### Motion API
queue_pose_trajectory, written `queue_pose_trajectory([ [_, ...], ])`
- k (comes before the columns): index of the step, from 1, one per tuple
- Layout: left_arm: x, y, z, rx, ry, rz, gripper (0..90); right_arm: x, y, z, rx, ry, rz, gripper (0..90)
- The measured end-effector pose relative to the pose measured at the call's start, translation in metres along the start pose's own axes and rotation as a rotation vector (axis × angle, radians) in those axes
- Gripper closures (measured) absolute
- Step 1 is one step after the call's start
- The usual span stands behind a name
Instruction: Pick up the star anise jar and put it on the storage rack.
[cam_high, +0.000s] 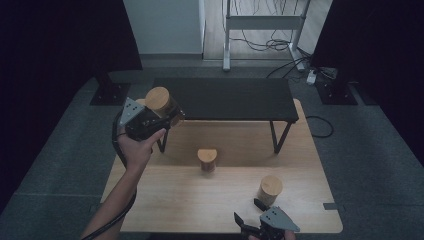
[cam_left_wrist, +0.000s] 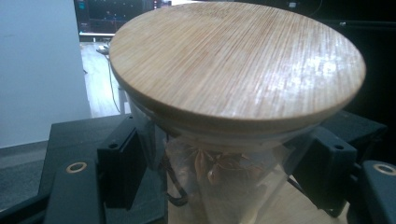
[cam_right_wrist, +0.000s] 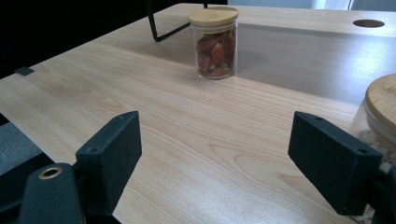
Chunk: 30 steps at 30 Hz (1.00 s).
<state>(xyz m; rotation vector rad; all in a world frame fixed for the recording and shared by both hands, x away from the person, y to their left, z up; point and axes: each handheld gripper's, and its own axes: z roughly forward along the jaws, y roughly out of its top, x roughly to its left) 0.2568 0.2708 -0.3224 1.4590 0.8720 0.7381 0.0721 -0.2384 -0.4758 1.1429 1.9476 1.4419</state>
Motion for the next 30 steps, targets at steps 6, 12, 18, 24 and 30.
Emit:
queue_pose_trajectory([
  [6,0.0,0.003,0.007,0.002,0.0,-0.005,26.7,-0.001,0.0,0.0,0.001,-0.002,0.004,17.1],
  [12,0.0,0.005,0.012,0.006,0.0,-0.002,26.7,-0.001,0.0,0.0,0.0,-0.004,0.005,17.0],
  [18,0.003,0.011,0.018,0.018,0.005,-0.005,26.7,-0.002,0.0,0.0,0.002,-0.006,0.001,17.1],
  [24,0.005,0.015,0.024,0.019,0.016,-0.006,26.7,-0.002,0.0,-0.001,0.0,-0.012,-0.009,17.0],
  [30,0.006,0.016,0.029,0.018,0.029,-0.007,26.7,-0.004,0.0,-0.001,-0.002,-0.017,-0.006,16.9],
])
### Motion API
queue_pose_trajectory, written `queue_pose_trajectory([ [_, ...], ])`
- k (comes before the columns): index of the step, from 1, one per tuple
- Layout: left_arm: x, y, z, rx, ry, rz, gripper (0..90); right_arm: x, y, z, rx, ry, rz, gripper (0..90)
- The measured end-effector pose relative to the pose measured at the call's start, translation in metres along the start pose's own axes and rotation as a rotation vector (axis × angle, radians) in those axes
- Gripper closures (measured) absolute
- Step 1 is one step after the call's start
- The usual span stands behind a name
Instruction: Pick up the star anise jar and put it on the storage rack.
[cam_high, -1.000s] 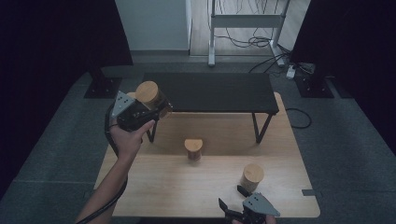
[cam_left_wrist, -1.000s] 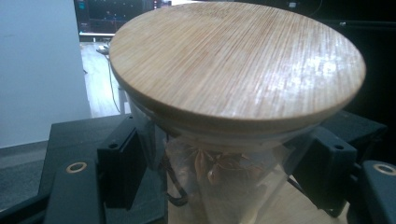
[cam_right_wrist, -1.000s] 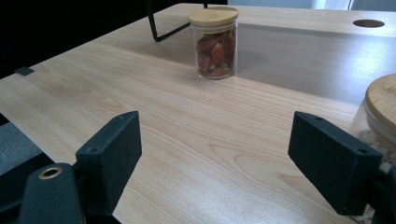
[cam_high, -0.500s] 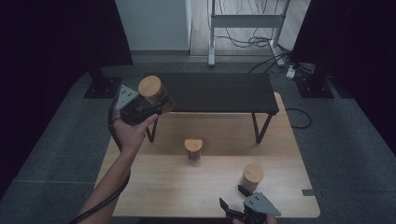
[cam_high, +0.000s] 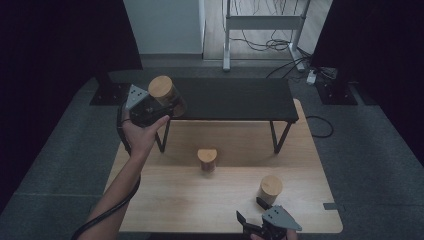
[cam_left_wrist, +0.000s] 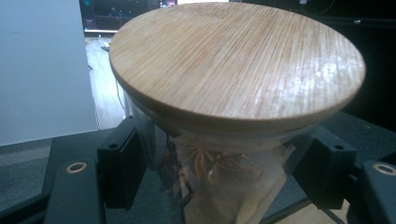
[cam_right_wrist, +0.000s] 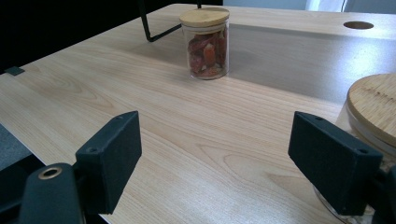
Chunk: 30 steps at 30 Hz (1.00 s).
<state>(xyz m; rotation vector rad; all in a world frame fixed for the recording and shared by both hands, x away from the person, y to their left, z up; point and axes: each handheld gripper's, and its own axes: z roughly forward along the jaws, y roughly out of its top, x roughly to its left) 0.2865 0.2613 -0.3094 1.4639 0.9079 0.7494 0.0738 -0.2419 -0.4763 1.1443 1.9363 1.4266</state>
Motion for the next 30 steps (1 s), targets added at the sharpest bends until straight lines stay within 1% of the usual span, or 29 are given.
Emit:
queue_pose_trajectory([
  [3,0.001,0.001,0.003,0.002,0.009,-0.003,26.7,-0.002,-0.001,0.0,-0.006,0.006,0.002,16.9],
  [9,0.004,0.004,0.011,0.009,0.021,-0.004,26.7,-0.002,-0.001,0.0,0.0,-0.001,0.003,16.9],
  [16,0.006,0.006,0.021,0.016,0.024,0.001,26.7,-0.004,-0.001,0.001,0.007,-0.004,0.011,16.9],
  [23,0.007,0.007,0.029,0.022,0.037,-0.006,26.7,-0.005,-0.002,0.001,0.005,-0.009,0.016,16.9],
  [25,0.008,0.006,0.031,0.015,0.046,-0.017,26.7,-0.006,-0.002,0.001,0.006,-0.013,0.015,16.9],
  [30,0.01,0.01,0.037,0.018,0.052,-0.013,26.7,-0.006,-0.002,0.0,0.006,-0.015,0.015,16.9],
])
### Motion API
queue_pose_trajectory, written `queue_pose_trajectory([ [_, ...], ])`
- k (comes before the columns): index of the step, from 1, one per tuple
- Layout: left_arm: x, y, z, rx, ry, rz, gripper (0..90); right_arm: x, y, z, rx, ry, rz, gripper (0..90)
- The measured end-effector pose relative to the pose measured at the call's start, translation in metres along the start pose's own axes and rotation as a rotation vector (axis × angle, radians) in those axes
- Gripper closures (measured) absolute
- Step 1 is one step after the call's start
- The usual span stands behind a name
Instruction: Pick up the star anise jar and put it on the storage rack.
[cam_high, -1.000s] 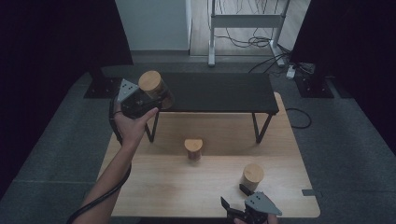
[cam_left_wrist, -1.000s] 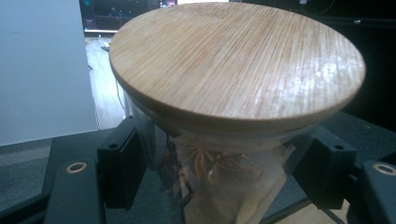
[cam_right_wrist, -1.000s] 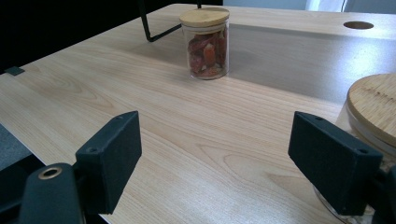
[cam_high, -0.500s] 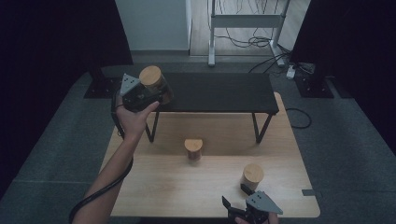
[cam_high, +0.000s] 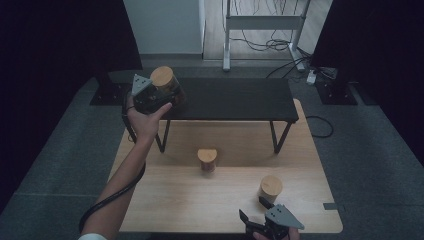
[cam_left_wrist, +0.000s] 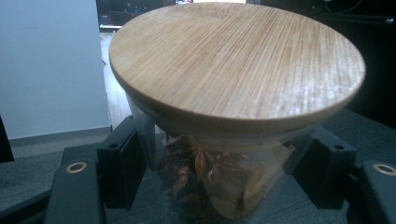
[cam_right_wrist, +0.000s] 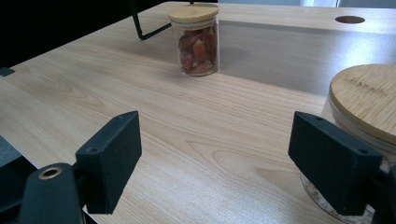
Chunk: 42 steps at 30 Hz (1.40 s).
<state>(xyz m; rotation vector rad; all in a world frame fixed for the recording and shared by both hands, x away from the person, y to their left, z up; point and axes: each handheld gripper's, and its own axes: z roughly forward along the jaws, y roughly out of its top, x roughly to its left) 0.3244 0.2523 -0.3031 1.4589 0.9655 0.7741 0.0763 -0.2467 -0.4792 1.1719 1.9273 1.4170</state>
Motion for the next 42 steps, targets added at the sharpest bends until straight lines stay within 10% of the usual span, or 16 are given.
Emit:
queue_pose_trajectory([
  [42,-0.008,0.0,0.034,0.067,0.05,0.023,26.7,0.002,-0.001,-0.001,-0.002,-0.008,-0.011,16.9],
])
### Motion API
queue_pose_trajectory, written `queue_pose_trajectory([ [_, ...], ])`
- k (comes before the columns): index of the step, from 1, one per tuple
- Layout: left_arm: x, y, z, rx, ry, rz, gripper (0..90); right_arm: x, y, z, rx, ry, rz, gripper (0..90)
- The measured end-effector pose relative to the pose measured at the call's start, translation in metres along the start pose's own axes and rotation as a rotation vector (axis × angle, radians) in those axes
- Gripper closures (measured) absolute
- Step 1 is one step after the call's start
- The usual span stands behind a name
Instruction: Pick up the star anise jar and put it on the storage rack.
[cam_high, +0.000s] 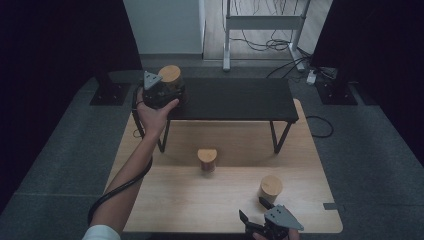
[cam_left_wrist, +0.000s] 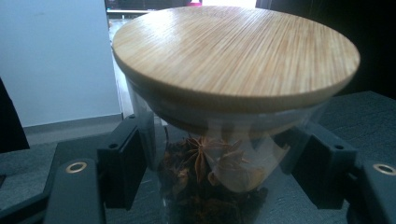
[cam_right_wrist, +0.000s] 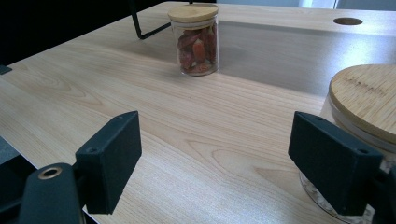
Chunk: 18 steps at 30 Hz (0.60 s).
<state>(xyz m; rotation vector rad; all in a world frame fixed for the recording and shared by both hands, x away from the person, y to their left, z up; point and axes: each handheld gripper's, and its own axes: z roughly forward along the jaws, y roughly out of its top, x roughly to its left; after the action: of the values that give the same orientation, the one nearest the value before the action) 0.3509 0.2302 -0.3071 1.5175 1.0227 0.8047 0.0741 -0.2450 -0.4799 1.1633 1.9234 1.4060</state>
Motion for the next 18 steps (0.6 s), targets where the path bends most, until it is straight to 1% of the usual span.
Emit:
queue_pose_trajectory([
  [6,-0.0049,0.0002,0.0049,0.003,0.013,0.019,26.7,0.0006,-0.0007,0.0003,0.006,0.007,-0.007,16.9],
  [11,-0.0057,-0.0014,0.0067,-0.003,0.017,0.013,26.6,0.0014,-0.001,-0.0014,-0.001,0.004,-0.006,16.9],
  [14,-0.0059,-0.0025,0.0077,-0.005,0.015,0.021,26.6,0.0014,-0.0014,-0.0018,-0.001,0.004,-0.006,16.9],
  [18,-0.0065,-0.0029,0.0087,-0.006,0.017,0.019,26.6,0.002,-0.0013,-0.0021,-0.002,0.006,-0.009,16.8],
])
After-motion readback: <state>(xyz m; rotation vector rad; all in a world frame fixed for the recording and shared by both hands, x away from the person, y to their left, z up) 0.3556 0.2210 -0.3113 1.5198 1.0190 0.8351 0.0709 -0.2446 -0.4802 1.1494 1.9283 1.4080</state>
